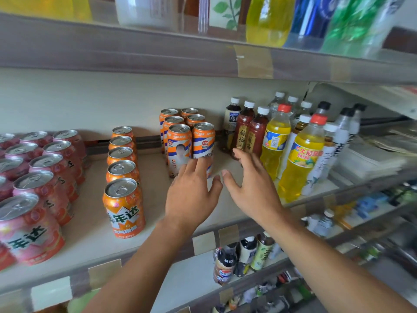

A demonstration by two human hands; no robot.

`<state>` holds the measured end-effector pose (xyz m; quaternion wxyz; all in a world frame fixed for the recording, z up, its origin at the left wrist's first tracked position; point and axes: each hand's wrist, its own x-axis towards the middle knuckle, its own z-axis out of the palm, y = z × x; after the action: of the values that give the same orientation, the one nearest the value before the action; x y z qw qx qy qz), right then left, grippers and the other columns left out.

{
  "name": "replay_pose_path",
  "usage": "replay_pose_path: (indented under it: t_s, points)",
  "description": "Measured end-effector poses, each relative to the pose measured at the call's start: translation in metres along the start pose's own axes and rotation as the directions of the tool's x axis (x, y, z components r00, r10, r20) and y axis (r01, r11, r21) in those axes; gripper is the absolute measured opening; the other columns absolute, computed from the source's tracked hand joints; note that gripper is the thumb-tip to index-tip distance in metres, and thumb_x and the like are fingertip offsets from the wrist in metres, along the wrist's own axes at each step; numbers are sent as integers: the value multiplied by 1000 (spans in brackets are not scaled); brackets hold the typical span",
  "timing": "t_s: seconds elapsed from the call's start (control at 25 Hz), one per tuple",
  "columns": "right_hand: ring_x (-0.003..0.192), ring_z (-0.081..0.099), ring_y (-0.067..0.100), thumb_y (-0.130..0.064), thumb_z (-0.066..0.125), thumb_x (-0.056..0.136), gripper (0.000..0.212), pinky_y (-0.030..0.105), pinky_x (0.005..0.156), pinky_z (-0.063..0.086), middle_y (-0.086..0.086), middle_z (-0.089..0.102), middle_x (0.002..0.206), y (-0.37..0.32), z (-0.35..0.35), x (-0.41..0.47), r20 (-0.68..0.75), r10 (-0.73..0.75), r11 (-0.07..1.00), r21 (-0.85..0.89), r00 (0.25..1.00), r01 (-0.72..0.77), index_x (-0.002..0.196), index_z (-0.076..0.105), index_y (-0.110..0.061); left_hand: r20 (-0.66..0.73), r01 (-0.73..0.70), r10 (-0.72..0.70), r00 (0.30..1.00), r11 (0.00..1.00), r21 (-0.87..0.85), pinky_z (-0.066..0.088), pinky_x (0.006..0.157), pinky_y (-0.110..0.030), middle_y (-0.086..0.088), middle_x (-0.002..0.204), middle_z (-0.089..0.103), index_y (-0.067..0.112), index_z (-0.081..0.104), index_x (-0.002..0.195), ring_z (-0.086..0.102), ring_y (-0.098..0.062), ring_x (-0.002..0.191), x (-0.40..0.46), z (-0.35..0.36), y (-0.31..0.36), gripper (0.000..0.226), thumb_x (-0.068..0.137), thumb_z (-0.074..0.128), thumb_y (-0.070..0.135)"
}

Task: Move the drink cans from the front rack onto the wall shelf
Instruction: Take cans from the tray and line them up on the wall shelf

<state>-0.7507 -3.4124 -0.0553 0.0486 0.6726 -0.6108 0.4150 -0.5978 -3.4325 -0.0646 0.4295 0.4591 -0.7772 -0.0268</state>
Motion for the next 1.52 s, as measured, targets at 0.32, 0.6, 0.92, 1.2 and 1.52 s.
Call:
replay_pose_path:
  t_s: [0.32, 0.6, 0.92, 1.2, 1.52]
  points:
    - [125, 52, 17, -46, 49, 92, 56, 37, 99, 47, 0, 56, 132, 3, -35, -97, -81, 129, 988, -70, 988, -134, 139, 47, -16, 146, -76, 104, 984, 980, -186, 52, 78, -39, 3, 120, 58, 23, 52, 125, 56, -20, 111, -52, 4, 36, 37, 91, 52, 38]
    - [109, 57, 15, -34, 51, 93, 45, 15, 90, 39, 4, 63, 116, 43, -19, -190, -104, 213, 976, -9, 971, -215, 129, 55, -6, 334, -58, 139, 932, 969, -240, 54, 72, -40, 3, 112, 61, 23, 55, 121, 60, -21, 102, -129, 50, 42, 38, 89, 44, 42]
    - [104, 64, 24, -30, 54, 91, 39, 31, 88, 51, 6, 65, 111, 138, 48, -308, 62, 399, 911, 89, 915, -403, 123, 57, -9, 570, 80, 18, 822, 986, -147, 55, 68, -41, 2, 109, 62, 28, 51, 118, 63, -27, 95, -229, 144, 11, 38, 86, 41, 45]
    - [100, 65, 17, -42, 49, 88, 41, 17, 84, 43, -3, 64, 110, 220, 166, -485, 284, 590, 799, -69, 756, -597, 124, 49, -23, 677, 148, -99, 729, 989, -16, 53, 59, -31, 8, 104, 65, 29, 56, 114, 67, -19, 88, -373, 274, -53, 33, 86, 44, 42]
    - [93, 65, 30, -24, 71, 79, 48, 38, 68, 58, 9, 66, 107, 319, 315, -640, 368, 626, 779, -258, 687, -572, 122, 57, -9, 751, 144, -169, 638, 985, 99, 55, 63, -32, 9, 105, 63, 30, 52, 116, 65, -16, 92, -536, 399, -154, 35, 84, 43, 41]
